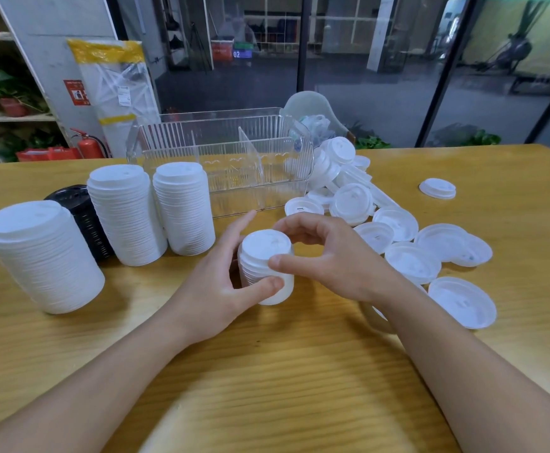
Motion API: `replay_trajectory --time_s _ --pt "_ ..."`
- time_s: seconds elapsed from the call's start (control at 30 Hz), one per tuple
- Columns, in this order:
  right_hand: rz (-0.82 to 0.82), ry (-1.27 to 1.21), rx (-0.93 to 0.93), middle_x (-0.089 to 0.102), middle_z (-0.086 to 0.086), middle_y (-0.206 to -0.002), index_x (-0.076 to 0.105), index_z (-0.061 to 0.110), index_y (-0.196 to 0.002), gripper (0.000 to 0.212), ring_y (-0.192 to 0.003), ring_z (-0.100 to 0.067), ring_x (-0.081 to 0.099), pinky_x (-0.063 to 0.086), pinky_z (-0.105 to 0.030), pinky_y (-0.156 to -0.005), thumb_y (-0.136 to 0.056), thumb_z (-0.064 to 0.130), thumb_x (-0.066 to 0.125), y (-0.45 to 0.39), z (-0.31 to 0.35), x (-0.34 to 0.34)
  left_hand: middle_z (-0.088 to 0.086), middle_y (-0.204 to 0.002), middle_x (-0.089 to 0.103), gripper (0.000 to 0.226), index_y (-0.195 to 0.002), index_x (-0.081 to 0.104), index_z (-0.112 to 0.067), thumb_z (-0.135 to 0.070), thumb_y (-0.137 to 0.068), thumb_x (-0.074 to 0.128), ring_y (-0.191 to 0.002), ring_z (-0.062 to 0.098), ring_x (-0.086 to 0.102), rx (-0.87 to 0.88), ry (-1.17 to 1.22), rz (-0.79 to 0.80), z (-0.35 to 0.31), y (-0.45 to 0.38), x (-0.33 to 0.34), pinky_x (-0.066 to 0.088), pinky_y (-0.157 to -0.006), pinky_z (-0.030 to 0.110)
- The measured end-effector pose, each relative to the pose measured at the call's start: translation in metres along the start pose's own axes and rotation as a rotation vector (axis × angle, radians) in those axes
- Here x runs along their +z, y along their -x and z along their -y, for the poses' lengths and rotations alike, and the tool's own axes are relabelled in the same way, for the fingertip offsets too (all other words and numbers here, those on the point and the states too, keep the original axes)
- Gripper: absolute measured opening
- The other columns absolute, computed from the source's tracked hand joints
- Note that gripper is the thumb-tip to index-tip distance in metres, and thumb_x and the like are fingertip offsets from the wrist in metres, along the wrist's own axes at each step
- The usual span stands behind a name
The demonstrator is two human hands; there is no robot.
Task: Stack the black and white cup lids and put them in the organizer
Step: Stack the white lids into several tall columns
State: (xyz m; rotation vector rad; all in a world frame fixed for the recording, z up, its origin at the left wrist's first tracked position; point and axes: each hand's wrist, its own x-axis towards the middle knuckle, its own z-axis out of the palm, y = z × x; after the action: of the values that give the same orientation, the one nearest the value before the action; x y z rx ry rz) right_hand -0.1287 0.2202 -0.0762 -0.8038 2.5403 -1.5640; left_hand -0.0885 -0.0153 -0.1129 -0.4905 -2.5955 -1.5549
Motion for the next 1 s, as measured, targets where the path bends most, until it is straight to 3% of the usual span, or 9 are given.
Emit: replay_trajectory --time_s 0.1,0.2,0.33,0.4,0.47,0.57,0.73,0.87,1.0 --pt "0.005 -0.048 0.009 0.079 0.008 -0.118 0.076 0.028 -0.124 0.03 -0.114 -0.012 0.073 0.056 -0.042 -0.106 -0.096 0.036 0.083 0.0 0.001 0.002 -0.024 -0.155 0.057 0.089 -0.166 0.033 -0.051 -0.059 -0.092 0.083 -0.145 0.002 0.055 0.023 -0.009 0.003 0.0 0.0 0.001 0.045 -0.122 0.043" --pt "-0.124 -0.083 0.087 0.078 0.009 -0.115 0.076 0.033 -0.125 0.025 -0.107 -0.014 0.073 0.061 -0.047 -0.095 -0.105 0.046 0.069 -0.007 -0.007 0.001 -0.028 -0.151 0.058 0.075 -0.16 0.036 -0.052 -0.071 -0.095 0.068 -0.14 -0.001 0.056 0.0 -0.022 0.024 0.001 -0.001 0.001 0.047 -0.118 0.038" --pt "-0.208 0.229 0.135 0.063 0.021 -0.131 0.057 0.033 -0.15 0.043 -0.094 0.013 0.061 0.051 -0.028 -0.094 -0.108 0.039 0.064 -0.014 -0.025 0.0 -0.031 -0.144 0.058 0.068 -0.159 0.029 -0.052 -0.072 -0.102 0.059 -0.133 -0.002 0.058 -0.029 -0.026 0.082 0.001 0.0 0.002 0.046 -0.108 0.026" --pt "-0.169 0.35 0.164 0.059 0.013 -0.141 0.045 0.032 -0.159 0.054 -0.107 0.006 0.059 0.05 -0.033 -0.104 -0.108 0.035 0.063 -0.018 -0.032 0.002 -0.028 -0.144 0.057 0.066 -0.158 0.028 -0.052 -0.074 -0.102 0.057 -0.131 0.001 0.059 -0.032 -0.032 0.092 0.001 0.0 0.003 0.046 -0.107 0.026" --pt "-0.124 0.429 0.195 0.06 0.005 -0.145 0.036 0.033 -0.162 0.061 -0.124 -0.012 0.056 0.048 -0.043 -0.111 -0.108 0.036 0.063 -0.021 -0.036 0.004 -0.026 -0.144 0.058 0.07 -0.157 0.03 -0.052 -0.078 -0.098 0.057 -0.13 0.004 0.06 -0.032 -0.029 0.09 0.001 0.001 0.002 0.048 -0.107 0.029" --pt "-0.09 0.547 0.208 0.058 0.003 -0.151 0.032 0.03 -0.163 0.065 -0.131 -0.024 0.055 0.044 -0.051 -0.115 -0.106 0.039 0.063 -0.024 -0.035 0.006 -0.024 -0.141 0.062 0.071 -0.154 0.039 -0.047 -0.074 -0.094 0.065 -0.13 0.006 0.061 -0.025 -0.02 0.06 -0.002 0.001 0.001 0.05 -0.107 0.033" --pt "-0.118 0.574 0.203 0.064 0.009 -0.128 0.04 0.027 -0.161 0.069 -0.123 -0.022 0.058 0.041 -0.049 -0.115 -0.102 0.046 0.07 -0.023 -0.038 0.005 -0.022 -0.139 0.065 0.066 -0.149 0.047 -0.041 -0.063 -0.093 0.073 -0.13 0.006 0.062 -0.021 -0.015 0.03 -0.005 0.001 -0.001 0.05 -0.105 0.033" --pt "-0.163 0.606 0.229 0.058 0.004 -0.13 0.053 0.03 -0.154 0.062 -0.127 -0.022 0.054 0.036 -0.046 -0.116 -0.099 0.052 0.071 -0.023 -0.039 0.002 -0.023 -0.137 0.066 0.062 -0.147 0.049 -0.039 -0.059 -0.094 0.074 -0.128 0.005 0.062 -0.02 -0.009 0.023 -0.006 0.002 0.0 0.048 -0.101 0.029" --pt "-0.156 0.642 0.234 0.053 0.006 -0.128 0.072 0.033 -0.13 0.044 -0.127 -0.02 0.049 0.034 -0.042 -0.114 -0.096 0.061 0.072 -0.025 -0.042 0.004 -0.023 -0.137 0.066 0.062 -0.148 0.049 -0.039 -0.061 -0.096 0.075 -0.129 0.004 0.062 -0.02 -0.016 0.02 -0.008 0.002 0.0 0.048 -0.101 0.028"
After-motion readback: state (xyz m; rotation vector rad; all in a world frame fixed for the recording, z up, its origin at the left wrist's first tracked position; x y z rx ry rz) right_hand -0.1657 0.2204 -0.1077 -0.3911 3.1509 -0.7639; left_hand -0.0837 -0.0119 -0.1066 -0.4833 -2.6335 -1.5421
